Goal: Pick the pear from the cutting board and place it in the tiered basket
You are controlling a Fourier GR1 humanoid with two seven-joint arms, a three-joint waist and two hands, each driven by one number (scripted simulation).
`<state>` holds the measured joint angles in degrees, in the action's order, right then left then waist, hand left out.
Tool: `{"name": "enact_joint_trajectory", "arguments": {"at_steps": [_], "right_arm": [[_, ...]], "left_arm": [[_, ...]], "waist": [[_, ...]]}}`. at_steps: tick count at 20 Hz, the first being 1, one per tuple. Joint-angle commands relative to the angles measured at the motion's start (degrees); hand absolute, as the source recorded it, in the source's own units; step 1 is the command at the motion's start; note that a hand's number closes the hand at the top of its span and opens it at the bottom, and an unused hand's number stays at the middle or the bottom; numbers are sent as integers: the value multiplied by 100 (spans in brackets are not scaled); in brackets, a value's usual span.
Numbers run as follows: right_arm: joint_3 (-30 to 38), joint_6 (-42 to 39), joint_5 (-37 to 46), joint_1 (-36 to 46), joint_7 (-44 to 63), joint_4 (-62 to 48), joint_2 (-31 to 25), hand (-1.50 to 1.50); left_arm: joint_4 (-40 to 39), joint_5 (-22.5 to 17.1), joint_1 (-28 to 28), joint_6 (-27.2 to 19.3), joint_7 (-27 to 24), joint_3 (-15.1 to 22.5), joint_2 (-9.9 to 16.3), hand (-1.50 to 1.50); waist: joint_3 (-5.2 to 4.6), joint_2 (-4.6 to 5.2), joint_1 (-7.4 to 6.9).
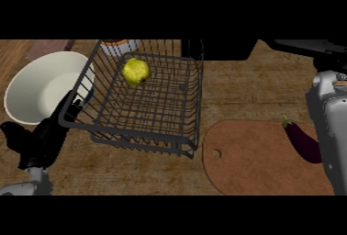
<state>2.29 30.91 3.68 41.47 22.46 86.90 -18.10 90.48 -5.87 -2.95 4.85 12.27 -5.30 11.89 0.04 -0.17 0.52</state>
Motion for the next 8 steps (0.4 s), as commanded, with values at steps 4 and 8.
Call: {"name": "enact_joint_trajectory", "arguments": {"at_steps": [4,8], "right_arm": [[1206,-1181,-1028,-808,-405,338,-974,-150],[1578,-1698,-1321,-1078,-694,198,-1209,-150]], "left_arm": [[164,142,-32,-175,188,105,-166,0],[-416,329,-217,-160,-214,96,-225,0]], "waist": [[0,13,-20],[-3,21,-24]]}}
